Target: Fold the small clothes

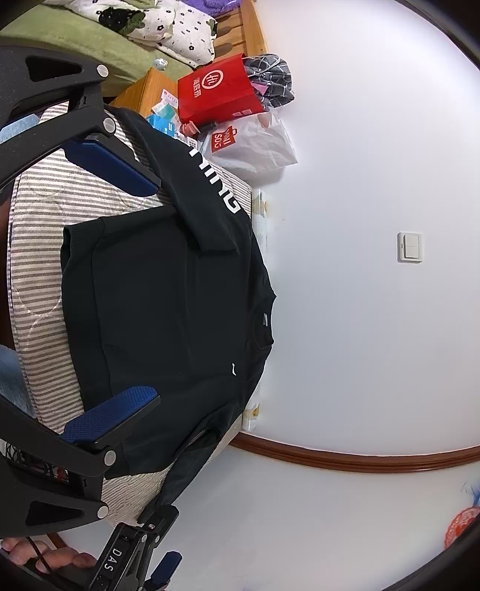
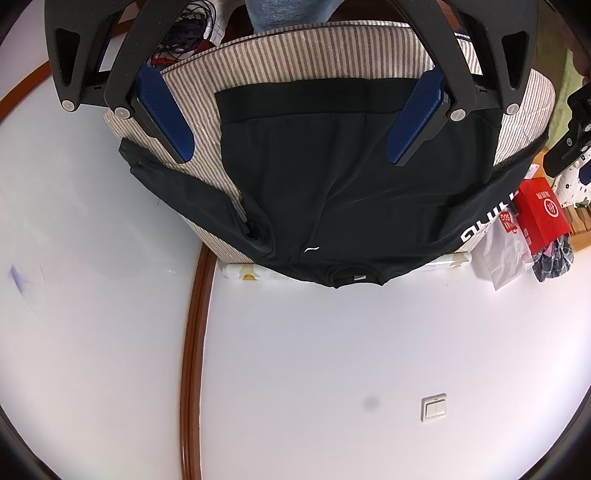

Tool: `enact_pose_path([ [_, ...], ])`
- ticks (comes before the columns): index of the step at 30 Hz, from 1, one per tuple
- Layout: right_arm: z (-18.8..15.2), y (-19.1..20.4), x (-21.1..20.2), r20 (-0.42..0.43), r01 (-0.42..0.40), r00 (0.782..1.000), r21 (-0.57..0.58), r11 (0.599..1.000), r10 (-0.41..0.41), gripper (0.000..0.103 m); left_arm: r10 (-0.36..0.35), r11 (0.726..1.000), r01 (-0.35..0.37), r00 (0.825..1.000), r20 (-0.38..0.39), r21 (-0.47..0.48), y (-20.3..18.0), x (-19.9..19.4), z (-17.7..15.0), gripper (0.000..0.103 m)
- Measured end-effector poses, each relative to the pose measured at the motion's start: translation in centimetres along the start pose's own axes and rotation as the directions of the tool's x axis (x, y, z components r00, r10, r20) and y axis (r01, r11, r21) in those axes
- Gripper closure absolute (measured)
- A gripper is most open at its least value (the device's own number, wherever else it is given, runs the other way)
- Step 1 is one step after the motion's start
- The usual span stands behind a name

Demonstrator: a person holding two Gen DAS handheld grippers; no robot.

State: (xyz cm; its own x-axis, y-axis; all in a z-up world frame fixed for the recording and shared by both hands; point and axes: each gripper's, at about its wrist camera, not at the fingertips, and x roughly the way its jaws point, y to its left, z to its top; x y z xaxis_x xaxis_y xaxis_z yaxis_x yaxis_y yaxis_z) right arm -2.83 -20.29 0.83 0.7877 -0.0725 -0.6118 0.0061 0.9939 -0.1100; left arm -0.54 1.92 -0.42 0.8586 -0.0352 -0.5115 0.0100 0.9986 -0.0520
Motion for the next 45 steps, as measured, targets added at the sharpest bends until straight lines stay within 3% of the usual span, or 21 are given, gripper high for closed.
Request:
enact_pose_path([
  [45,0.05,0.77,-0.54,0.006,0.000,1.000,0.001,1.000,0.000,0.000,-0.001,1.000,0.001,1.000,0.006,-0.023,0.25,-0.23,0.01,0.000],
])
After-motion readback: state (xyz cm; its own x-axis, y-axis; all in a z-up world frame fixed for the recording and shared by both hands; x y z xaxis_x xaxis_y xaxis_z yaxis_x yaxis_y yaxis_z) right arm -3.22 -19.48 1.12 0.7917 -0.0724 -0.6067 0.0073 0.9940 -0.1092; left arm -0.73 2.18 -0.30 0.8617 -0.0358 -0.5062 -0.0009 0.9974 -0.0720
